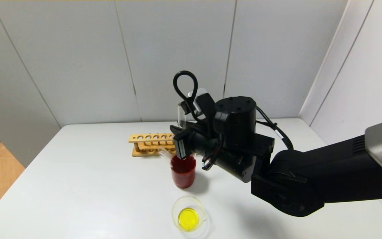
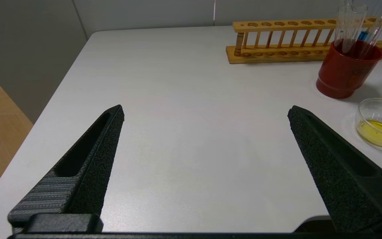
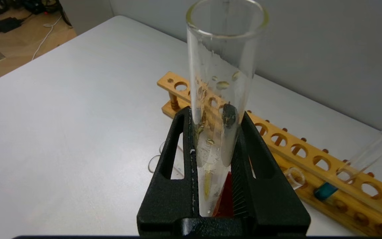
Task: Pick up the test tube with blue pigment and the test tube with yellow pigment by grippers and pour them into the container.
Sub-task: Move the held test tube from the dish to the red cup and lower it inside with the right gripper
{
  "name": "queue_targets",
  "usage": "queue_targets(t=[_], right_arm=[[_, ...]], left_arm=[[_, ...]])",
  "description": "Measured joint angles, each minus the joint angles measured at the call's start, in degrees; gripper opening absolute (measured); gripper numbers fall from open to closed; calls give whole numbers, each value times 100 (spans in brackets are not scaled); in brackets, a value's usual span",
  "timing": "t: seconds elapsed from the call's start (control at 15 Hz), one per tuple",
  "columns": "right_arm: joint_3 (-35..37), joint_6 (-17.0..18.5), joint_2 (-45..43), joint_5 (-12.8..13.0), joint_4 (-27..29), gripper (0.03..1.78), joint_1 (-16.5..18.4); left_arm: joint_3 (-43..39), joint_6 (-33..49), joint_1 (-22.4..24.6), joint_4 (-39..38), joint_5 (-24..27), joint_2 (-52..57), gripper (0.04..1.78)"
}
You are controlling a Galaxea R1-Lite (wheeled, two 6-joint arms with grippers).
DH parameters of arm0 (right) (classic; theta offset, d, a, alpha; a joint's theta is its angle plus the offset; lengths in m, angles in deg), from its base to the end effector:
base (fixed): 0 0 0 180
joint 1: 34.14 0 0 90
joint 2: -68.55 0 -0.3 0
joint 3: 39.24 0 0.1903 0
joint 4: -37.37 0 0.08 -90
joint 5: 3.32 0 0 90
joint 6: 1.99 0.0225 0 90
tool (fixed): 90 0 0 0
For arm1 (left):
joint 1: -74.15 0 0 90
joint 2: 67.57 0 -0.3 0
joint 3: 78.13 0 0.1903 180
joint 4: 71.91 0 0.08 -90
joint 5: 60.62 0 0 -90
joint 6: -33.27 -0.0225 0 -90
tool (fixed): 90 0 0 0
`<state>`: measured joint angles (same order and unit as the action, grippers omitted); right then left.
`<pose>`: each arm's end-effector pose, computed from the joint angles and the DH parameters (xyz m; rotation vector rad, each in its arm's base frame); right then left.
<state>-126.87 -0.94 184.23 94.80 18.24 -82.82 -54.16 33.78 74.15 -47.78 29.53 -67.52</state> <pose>0.2658 0.2976 0.1650 -0.0581 0.1463 0.7051 -0.0237 -0.0001 0.0770 -0.0089 0.0019 -0.0026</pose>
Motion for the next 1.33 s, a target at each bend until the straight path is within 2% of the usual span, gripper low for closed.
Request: queue_targets(t=[0.4,1.33], right_arm=[[206,18,380,-38,-551,36,44],[29,-162,905,-219,-695,36,265]], left_arm=[[0,0,0,2,0,0,175],[0,-2,0,0,2,0,175]])
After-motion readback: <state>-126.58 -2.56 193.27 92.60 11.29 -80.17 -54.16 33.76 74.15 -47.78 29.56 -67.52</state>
